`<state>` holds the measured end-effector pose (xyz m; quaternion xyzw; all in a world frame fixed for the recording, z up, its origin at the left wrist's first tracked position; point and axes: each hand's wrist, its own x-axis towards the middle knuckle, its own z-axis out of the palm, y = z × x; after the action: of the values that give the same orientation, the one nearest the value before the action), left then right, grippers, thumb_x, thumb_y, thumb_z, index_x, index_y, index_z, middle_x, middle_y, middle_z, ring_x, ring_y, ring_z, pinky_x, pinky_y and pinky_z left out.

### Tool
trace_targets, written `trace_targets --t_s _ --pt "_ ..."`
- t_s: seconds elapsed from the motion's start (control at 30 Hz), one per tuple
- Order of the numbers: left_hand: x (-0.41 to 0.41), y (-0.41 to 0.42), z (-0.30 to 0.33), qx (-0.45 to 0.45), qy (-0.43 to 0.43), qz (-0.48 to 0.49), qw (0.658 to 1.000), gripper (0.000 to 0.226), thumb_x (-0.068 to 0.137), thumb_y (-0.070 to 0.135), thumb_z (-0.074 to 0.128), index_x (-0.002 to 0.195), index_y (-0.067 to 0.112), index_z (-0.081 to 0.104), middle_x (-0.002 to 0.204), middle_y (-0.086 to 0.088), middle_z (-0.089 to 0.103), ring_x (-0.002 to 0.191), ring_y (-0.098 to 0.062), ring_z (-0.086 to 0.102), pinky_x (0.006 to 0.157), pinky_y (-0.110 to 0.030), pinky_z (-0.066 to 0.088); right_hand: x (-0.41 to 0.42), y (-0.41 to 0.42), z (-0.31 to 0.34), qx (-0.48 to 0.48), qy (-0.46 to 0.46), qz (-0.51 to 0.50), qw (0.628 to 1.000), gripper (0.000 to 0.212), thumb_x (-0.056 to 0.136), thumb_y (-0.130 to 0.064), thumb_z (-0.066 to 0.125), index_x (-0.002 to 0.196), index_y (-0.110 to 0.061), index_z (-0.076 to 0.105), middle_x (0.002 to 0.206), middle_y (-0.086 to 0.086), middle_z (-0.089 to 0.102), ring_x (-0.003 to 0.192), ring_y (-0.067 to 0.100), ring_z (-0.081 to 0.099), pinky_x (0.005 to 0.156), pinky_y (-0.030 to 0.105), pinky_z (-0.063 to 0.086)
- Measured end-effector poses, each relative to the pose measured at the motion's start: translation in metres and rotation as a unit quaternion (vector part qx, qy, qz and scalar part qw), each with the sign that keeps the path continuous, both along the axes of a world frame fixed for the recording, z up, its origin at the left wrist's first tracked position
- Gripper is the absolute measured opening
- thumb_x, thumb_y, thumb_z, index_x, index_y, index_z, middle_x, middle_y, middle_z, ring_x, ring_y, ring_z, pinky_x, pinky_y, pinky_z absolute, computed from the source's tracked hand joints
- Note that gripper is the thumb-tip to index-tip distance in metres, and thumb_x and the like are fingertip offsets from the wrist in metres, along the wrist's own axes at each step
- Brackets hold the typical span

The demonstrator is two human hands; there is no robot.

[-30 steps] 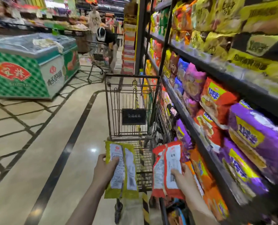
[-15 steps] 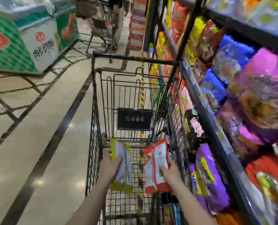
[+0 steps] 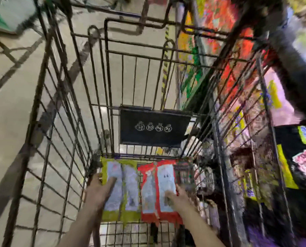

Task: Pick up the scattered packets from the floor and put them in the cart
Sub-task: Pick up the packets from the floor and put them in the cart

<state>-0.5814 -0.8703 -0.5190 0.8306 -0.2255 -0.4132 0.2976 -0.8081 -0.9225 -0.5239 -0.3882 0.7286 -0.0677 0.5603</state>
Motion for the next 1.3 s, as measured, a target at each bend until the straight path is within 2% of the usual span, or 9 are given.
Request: trace_targets --t_s 0.13,0.27,0.43,0.57,0.73,0.9,1.1,1.23,1.3 --pt "0.005 -0.006 -0.040 -0.004 0.027 0.003 1.000 0.024 0.085 0.014 0.068 0.103 0.006 0.056 0.097 -0.007 0.058 0.091 -0.019 0.056 0.066 -0.021 0.030 -0.007 -0.019 -0.052 -0.001 -0.012 -0.009 1.000 0.027 0.087 -0.007 0.063 0.111 0.003 0.057 0.069 -0.005 0.069 0.054 -0.001 0.059 0.050 0.020 0.045" --pt "0.010 -0.008 -0.067 -0.001 0.005 0.005 1.000 0.057 0.071 0.041 0.056 0.112 0.003 0.062 0.103 -0.016 0.065 0.100 -0.029 0.061 0.075 -0.025 0.034 -0.013 -0.021 -0.068 0.000 0.050 -0.019 0.999 0.042 0.092 -0.012 0.057 0.132 0.000 0.048 0.121 0.015 0.060 0.104 0.021 0.058 0.075 0.022 0.039" --pt "0.009 -0.015 -0.080 0.040 -0.106 -0.014 0.993 0.038 0.083 0.036 0.055 0.101 0.003 0.065 0.099 -0.024 0.067 0.093 -0.039 0.062 0.070 -0.032 0.038 -0.011 -0.018 -0.073 -0.040 0.140 0.038 0.989 0.036 0.094 -0.013 0.052 0.129 -0.005 0.049 0.122 0.014 0.057 0.106 0.027 0.055 0.064 0.025 0.031" --pt "0.008 -0.016 -0.087 0.077 -0.132 -0.009 0.988 0.031 0.088 0.024 0.059 0.110 0.002 0.059 0.105 -0.024 0.062 0.096 -0.041 0.060 0.080 -0.043 0.049 -0.008 -0.017 -0.064 -0.056 0.170 0.024 0.984 0.048 0.092 -0.018 0.055 0.137 -0.009 0.040 0.133 0.014 0.050 0.116 0.030 0.053 0.096 0.037 0.045" --pt "0.001 -0.013 -0.050 0.059 -0.209 -0.102 0.971 0.040 0.085 0.010 0.061 0.118 -0.009 0.051 0.117 -0.032 0.049 0.111 -0.044 0.047 0.091 -0.046 0.039 -0.015 -0.017 -0.014 -0.079 0.210 0.118 0.967 0.043 0.092 -0.024 0.054 0.133 -0.018 0.041 0.129 0.004 0.052 0.097 0.019 0.057 0.071 0.026 0.046" --pt "-0.016 -0.008 0.036 0.010 -0.337 -0.320 0.886 0.039 0.088 0.025 0.057 0.124 0.008 0.053 0.122 -0.015 0.053 0.104 -0.034 0.058 0.080 -0.040 0.048 -0.021 0.003 0.068 -0.167 0.276 0.245 0.914 0.041 0.091 -0.024 0.053 0.131 -0.021 0.043 0.125 0.001 0.055 0.108 0.020 0.056 0.078 0.029 0.044" --pt "-0.050 0.031 0.138 -0.138 -0.455 -0.505 0.721 0.038 0.043 0.029 0.088 0.072 0.016 0.067 0.062 -0.003 0.062 0.053 -0.025 0.062 0.048 -0.033 0.050 -0.036 0.067 0.171 -0.289 0.379 0.328 0.816 0.038 0.090 -0.023 0.048 0.127 -0.023 0.048 0.125 0.002 0.054 0.119 0.022 0.051 0.088 0.030 0.043" --pt "-0.081 0.085 0.208 -0.159 -0.455 -0.529 0.699 0.033 0.082 0.031 0.062 0.113 0.019 0.058 0.107 -0.004 0.061 0.103 -0.027 0.060 0.094 -0.043 0.042 -0.055 0.138 0.237 -0.314 0.415 0.294 0.801 0.034 0.088 -0.026 0.046 0.122 -0.020 0.050 0.123 0.004 0.054 0.116 0.025 0.051 0.086 0.033 0.046" --pt "-0.090 0.107 0.230 -0.191 -0.460 -0.528 0.688 0.035 0.084 0.030 0.058 0.117 0.019 0.055 0.113 -0.005 0.061 0.107 -0.030 0.060 0.096 -0.046 0.042 -0.067 0.176 0.265 -0.332 0.436 0.264 0.794 0.033 0.089 -0.024 0.048 0.122 -0.019 0.049 0.122 0.005 0.054 0.116 0.027 0.051 0.086 0.035 0.046"
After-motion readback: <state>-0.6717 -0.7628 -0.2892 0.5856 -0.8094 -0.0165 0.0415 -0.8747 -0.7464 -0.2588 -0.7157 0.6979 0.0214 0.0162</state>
